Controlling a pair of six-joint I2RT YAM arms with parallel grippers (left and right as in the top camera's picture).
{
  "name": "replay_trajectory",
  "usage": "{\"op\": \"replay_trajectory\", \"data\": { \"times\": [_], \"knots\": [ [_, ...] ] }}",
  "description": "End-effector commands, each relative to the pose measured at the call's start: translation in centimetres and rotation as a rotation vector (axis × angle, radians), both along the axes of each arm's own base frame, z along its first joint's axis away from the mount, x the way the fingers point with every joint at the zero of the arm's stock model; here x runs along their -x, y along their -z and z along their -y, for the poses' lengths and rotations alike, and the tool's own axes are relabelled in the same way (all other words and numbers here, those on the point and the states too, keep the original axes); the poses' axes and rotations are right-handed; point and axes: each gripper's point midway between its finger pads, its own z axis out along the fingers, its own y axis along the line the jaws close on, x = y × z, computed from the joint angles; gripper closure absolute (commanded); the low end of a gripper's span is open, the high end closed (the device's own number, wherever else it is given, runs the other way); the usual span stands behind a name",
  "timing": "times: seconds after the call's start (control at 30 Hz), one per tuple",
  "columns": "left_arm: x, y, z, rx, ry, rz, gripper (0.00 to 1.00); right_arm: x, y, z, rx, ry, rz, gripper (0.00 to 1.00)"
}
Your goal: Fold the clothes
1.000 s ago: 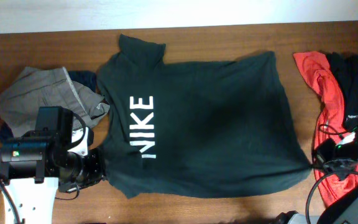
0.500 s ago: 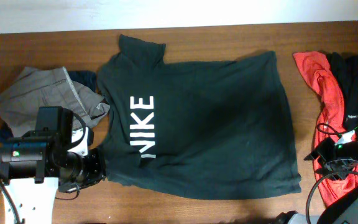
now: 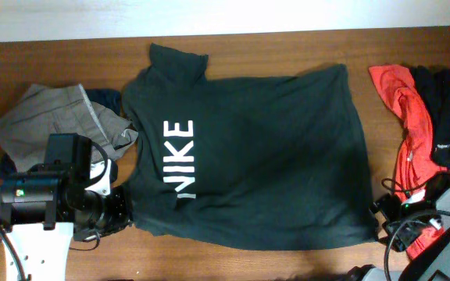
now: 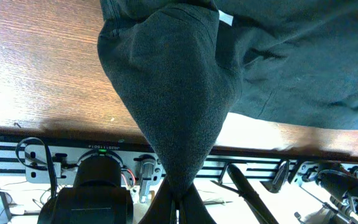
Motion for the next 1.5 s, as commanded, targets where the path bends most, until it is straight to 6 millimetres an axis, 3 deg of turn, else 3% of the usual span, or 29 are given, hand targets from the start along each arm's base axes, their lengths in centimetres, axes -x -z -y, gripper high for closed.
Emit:
{"op": "replay_trajectory", "data": {
  "times": [0.0, 0.2, 0.3, 0.4, 0.53, 0.67, 0.83, 1.0, 1.07, 1.3, 1.4, 1.47],
  "knots": [
    [-0.4, -0.6, 0.0, 0.003, -0.003, 0.033, 1.00, 1.2, 0.6, 0.5, 0.027, 0.055, -0.045, 0.27],
    [-0.4, -0.6, 0.0, 0.003, -0.003, 0.034, 0.99, 2.2, 1.3, 0.8, 0.059, 0.052, -0.084, 0.34],
    [-0.4, -0.6, 0.0, 0.003, -0.003, 0.034, 0.99, 2.2, 1.8, 0.7, 0.064, 0.077, -0.082, 0.51],
    [-0.4, -0.6, 0.0, 0.003, -0.003, 0.034, 1.00, 2.2, 1.9, 0.7, 0.067, 0.084, -0.081, 0.75],
    [-0.5, -0.6, 0.0, 0.003, -0.003, 0.040, 0.99, 2.0, 1.8, 1.0, 0.077, 0.081, -0.076, 0.84],
    [-0.6, -0.6, 0.0, 0.002, -0.003, 0.041, 0.99, 1.0, 0.0, 2.1, 0.092, 0.055, -0.052, 0.89],
    [-0.4, -0.6, 0.0, 0.003, -0.003, 0.037, 1.00, -0.5, -5.4, 3.7, 0.137, -0.003, 0.004, 0.89],
    [-0.2, -0.5, -0.1, -0.002, -0.003, 0.027, 1.00, -1.2, -8.9, 4.3, 0.183, -0.050, 0.060, 0.88],
    [-0.4, -0.5, -0.4, -0.020, -0.005, 0.035, 1.00, -1.3, -9.5, 4.3, 0.191, -0.050, 0.073, 0.82],
    [-1.9, -0.6, -1.1, -0.060, -0.009, 0.097, 1.00, -3.1, -9.7, 4.1, 0.163, -0.040, 0.161, 0.82],
    [-2.9, -0.7, -1.2, -0.069, -0.012, 0.136, 1.00, -5.6, -10.4, 3.6, 0.128, -0.075, 0.302, 0.90],
    [-3.2, -0.7, -1.1, -0.062, -0.011, 0.140, 1.00, -5.6, -10.3, 3.0, 0.112, -0.089, 0.298, 0.91]
  ]
}}
